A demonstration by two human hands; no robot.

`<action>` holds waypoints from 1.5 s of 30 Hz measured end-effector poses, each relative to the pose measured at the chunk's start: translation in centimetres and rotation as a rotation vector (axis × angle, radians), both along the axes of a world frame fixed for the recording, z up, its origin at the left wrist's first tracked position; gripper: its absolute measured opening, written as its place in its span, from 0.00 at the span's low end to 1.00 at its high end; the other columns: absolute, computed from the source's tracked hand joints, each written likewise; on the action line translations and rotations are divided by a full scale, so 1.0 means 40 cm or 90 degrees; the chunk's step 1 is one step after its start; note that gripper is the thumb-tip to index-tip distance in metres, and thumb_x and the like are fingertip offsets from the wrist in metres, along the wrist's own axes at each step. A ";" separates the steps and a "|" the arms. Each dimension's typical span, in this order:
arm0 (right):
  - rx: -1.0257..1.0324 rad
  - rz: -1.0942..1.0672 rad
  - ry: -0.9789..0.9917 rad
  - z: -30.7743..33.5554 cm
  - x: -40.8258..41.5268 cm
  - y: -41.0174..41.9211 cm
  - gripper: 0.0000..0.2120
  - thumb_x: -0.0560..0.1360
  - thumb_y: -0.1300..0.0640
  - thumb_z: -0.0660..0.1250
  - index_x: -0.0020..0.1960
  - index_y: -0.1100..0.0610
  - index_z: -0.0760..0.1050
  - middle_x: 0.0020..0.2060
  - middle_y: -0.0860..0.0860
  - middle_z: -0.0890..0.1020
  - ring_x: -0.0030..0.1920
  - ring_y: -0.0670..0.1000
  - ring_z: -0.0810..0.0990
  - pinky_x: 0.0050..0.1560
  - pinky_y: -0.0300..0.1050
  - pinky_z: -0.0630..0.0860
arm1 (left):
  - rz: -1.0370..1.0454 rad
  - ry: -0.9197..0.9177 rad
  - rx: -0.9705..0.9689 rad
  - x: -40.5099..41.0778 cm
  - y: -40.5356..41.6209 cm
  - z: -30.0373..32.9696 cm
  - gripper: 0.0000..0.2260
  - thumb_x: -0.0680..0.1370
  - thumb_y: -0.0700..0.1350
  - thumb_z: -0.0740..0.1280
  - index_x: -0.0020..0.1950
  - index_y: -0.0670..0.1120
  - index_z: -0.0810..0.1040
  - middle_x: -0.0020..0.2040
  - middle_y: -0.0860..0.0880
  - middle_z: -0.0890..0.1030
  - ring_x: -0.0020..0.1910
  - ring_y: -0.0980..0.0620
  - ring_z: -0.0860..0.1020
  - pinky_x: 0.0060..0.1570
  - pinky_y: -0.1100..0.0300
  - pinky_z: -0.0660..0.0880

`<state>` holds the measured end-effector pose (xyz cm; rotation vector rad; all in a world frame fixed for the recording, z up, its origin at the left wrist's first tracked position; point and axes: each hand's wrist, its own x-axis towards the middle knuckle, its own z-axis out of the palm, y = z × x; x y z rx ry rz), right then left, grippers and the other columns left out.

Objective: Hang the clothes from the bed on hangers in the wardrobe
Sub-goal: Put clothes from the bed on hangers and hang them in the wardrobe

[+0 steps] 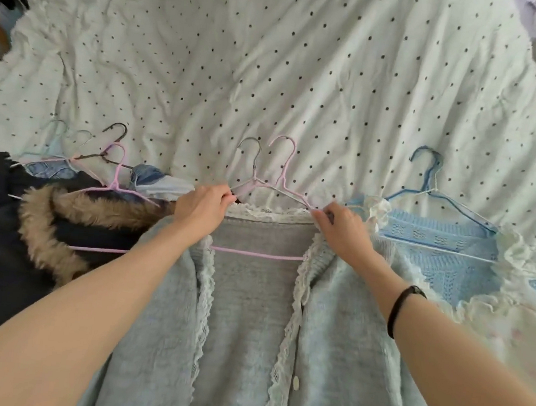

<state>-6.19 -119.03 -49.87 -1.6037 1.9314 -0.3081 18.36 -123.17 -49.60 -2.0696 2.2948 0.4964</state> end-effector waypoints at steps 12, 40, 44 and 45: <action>0.005 0.074 0.147 0.124 -0.060 0.048 0.21 0.80 0.50 0.56 0.71 0.56 0.63 0.66 0.54 0.72 0.67 0.55 0.67 0.68 0.52 0.60 | -0.140 -0.082 0.083 -0.002 0.024 0.098 0.20 0.80 0.45 0.56 0.73 0.47 0.62 0.69 0.45 0.68 0.67 0.46 0.66 0.62 0.50 0.65; -0.197 -0.423 0.339 0.894 -0.193 1.298 0.29 0.78 0.42 0.55 0.76 0.49 0.52 0.75 0.50 0.57 0.75 0.50 0.52 0.73 0.54 0.46 | -0.684 0.195 -0.227 -0.499 0.949 0.852 0.30 0.74 0.60 0.44 0.71 0.51 0.67 0.70 0.45 0.68 0.70 0.44 0.64 0.65 0.45 0.64; -0.187 -0.577 0.344 0.915 -0.209 1.595 0.29 0.78 0.43 0.56 0.76 0.49 0.52 0.75 0.51 0.57 0.75 0.50 0.51 0.73 0.52 0.44 | -0.824 0.219 -0.233 -0.622 1.152 0.872 0.25 0.75 0.57 0.51 0.67 0.49 0.73 0.64 0.42 0.75 0.65 0.40 0.71 0.59 0.43 0.70; -0.182 -0.612 0.349 0.917 -0.209 1.674 0.29 0.78 0.43 0.56 0.76 0.50 0.52 0.75 0.51 0.57 0.75 0.50 0.51 0.73 0.53 0.44 | -0.858 0.228 -0.239 -0.657 1.215 0.877 0.25 0.75 0.57 0.52 0.66 0.48 0.74 0.63 0.41 0.76 0.64 0.39 0.72 0.59 0.42 0.71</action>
